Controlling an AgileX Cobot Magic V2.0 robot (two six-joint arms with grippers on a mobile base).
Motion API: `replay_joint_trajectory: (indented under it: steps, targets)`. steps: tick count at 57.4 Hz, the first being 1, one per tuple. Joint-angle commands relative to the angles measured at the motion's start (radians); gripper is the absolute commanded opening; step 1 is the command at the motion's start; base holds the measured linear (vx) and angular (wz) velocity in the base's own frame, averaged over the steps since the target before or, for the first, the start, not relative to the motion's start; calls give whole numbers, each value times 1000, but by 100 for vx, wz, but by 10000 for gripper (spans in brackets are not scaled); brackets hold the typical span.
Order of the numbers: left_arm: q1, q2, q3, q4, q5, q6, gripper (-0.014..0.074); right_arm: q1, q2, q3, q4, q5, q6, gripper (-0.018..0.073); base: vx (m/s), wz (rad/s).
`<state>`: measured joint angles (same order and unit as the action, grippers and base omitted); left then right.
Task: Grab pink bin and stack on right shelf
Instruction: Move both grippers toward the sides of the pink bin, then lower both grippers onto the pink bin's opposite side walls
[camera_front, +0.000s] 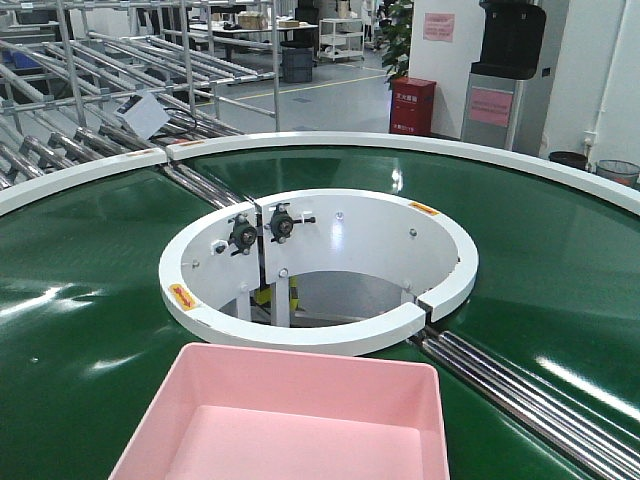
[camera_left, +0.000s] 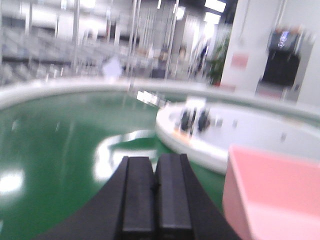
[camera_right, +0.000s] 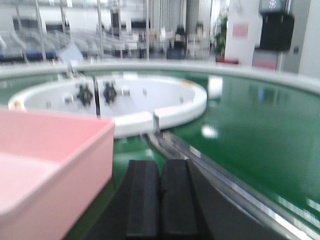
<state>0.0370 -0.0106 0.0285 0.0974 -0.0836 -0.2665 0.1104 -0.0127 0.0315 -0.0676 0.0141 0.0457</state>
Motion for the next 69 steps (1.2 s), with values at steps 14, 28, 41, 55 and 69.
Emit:
replay_joint_trajectory:
  steps: [14, 28, 41, 55, 69]
  targets:
    - [1, 84, -334, 19, 111, 14, -6, 2, 100, -313, 17, 22, 22, -11, 0, 0]
    - [1, 383, -615, 37, 133, 136, 4, 2, 422, -567, 18, 94, 22, -8, 0, 0]
    - [1, 517, -618, 37, 168, 135, 129, 2, 634, -628, 22, 107, 26, 66, 0, 0]
    - [1, 575, -610, 36, 208, 134, 429, 2, 739, -631, 22, 102, 24, 327, 0, 0]
    - [-35, 666, -615, 3, 211, 131, 469, 2, 884, -667, 106, 244, 44, 449, 0, 0]
